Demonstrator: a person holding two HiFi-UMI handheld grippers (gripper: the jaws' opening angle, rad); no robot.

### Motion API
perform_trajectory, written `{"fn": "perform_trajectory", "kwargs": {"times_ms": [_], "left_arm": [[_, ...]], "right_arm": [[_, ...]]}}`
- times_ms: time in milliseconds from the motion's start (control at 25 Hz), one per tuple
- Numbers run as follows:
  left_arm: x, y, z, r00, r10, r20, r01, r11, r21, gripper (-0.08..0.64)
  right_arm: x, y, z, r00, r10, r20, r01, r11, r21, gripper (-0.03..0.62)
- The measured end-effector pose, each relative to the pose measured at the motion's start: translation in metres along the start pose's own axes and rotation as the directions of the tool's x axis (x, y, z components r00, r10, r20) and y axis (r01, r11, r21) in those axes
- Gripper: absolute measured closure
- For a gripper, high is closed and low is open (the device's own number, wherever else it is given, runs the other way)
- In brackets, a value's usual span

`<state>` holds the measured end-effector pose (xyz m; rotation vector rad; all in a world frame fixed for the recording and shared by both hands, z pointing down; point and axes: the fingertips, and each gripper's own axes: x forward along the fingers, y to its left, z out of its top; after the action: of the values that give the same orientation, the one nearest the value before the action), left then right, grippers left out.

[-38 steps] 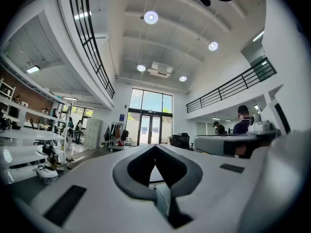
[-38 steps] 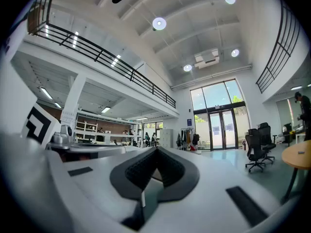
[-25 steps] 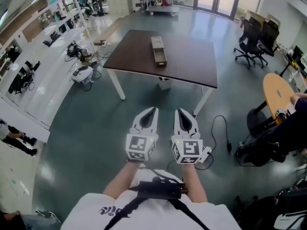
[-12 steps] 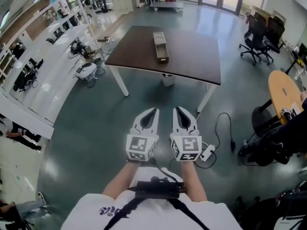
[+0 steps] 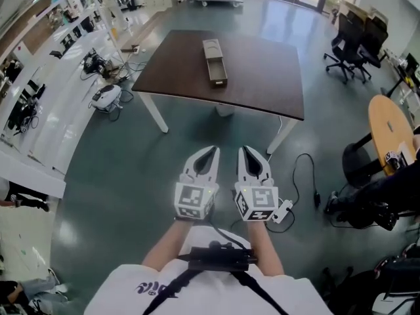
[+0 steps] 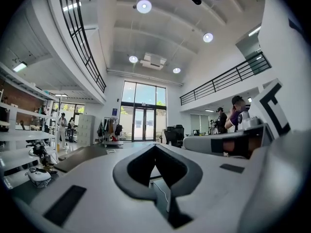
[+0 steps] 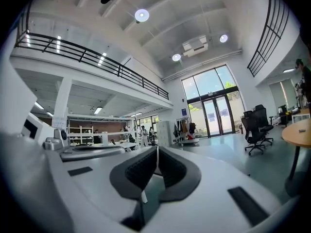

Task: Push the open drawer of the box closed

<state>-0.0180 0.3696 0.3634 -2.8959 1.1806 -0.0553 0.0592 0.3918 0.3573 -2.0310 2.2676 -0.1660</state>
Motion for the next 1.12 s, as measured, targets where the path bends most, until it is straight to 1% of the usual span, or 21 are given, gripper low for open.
{"fn": "perform_trajectory", "kwargs": {"times_ms": [120, 200, 320, 480, 640, 800, 920, 1120], "left_arm": [[0.051, 0.036, 0.004, 0.999, -0.024, 0.025, 0.025, 1.0, -0.007, 0.551], [0.085, 0.068, 0.01, 0.999, -0.028, 0.04, 0.029, 1.0, -0.013, 0.551], [0.132, 0.126, 0.022, 0.998, -0.017, 0.063, 0.019, 0.999, -0.03, 0.551], [0.184, 0.202, 0.038, 0.995, 0.013, 0.095, -0.006, 0.998, -0.067, 0.551], [0.22, 0.258, 0.047, 0.992, 0.029, 0.122, -0.02, 0.997, -0.076, 0.551], [0.248, 0.29, 0.025, 0.995, 0.04, 0.09, -0.029, 0.992, -0.119, 0.551], [0.268, 0.295, 0.003, 0.998, 0.028, 0.059, -0.02, 0.991, -0.134, 0.551], [0.303, 0.303, -0.01, 0.999, 0.02, 0.05, -0.013, 0.991, -0.133, 0.551]], "right_arm": [[0.061, -0.013, -0.002, 1.0, -0.01, -0.011, 0.01, 1.0, 0.0, 0.586], [0.109, -0.018, 0.002, 1.0, -0.01, -0.015, 0.01, 1.0, 0.001, 0.586], [0.182, -0.021, 0.007, 1.0, -0.004, -0.027, 0.004, 1.0, -0.001, 0.586], [0.267, -0.008, 0.022, 0.998, 0.043, -0.036, -0.045, 0.998, -0.053, 0.586], [0.331, -0.001, 0.03, 0.998, 0.06, -0.023, -0.062, 0.995, -0.083, 0.586], [0.37, -0.013, 0.016, 0.998, 0.039, -0.04, -0.042, 0.995, -0.094, 0.586], [0.388, -0.031, 0.002, 0.998, 0.015, -0.064, -0.02, 0.996, -0.082, 0.586], [0.419, -0.057, -0.019, 0.996, 0.008, -0.092, -0.016, 0.996, -0.088, 0.586]]}}
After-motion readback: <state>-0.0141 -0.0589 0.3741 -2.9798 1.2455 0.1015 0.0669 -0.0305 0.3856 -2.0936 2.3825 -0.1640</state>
